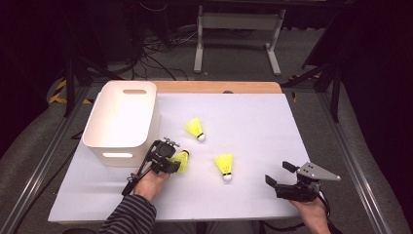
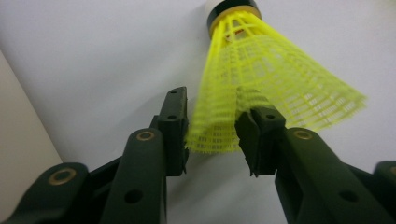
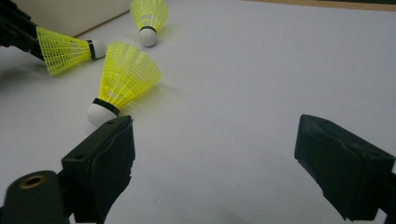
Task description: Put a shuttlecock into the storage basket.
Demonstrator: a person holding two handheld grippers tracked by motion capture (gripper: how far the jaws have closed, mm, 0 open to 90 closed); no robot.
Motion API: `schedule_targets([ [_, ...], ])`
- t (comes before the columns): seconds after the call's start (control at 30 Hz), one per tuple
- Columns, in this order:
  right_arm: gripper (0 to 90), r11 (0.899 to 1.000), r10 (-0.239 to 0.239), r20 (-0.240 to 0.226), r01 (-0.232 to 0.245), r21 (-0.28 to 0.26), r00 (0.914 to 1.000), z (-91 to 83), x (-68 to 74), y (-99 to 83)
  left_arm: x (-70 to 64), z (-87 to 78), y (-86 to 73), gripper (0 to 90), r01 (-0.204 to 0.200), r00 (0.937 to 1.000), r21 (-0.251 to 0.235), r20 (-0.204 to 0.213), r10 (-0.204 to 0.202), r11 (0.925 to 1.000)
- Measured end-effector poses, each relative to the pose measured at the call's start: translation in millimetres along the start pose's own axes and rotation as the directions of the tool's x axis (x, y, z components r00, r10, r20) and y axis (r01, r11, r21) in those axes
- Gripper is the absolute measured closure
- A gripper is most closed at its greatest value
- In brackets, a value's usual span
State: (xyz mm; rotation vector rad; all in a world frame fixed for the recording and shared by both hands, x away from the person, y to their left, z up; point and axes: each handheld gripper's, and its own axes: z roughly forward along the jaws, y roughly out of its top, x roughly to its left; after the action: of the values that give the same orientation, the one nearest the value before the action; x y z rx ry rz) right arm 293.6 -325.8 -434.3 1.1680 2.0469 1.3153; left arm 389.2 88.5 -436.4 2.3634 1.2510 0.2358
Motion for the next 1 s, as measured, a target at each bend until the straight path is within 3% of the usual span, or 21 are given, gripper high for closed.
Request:
schedule_targets([
  [0.5,12.7,1.000,-0.005,0.001,0.005,0.006,1.0000,0.4,0.1,-0.1,1.4,-0.3,0.8,85.1,-0.006,0.9996,0.002,0.026,0.006,1.0000],
  [1.0,12.7,1.000,-0.006,0.000,0.006,0.007,1.0000,0.6,0.3,-0.1,2.9,-3.9,1.3,89.2,-0.009,0.9990,0.003,0.043,0.009,1.0000],
])
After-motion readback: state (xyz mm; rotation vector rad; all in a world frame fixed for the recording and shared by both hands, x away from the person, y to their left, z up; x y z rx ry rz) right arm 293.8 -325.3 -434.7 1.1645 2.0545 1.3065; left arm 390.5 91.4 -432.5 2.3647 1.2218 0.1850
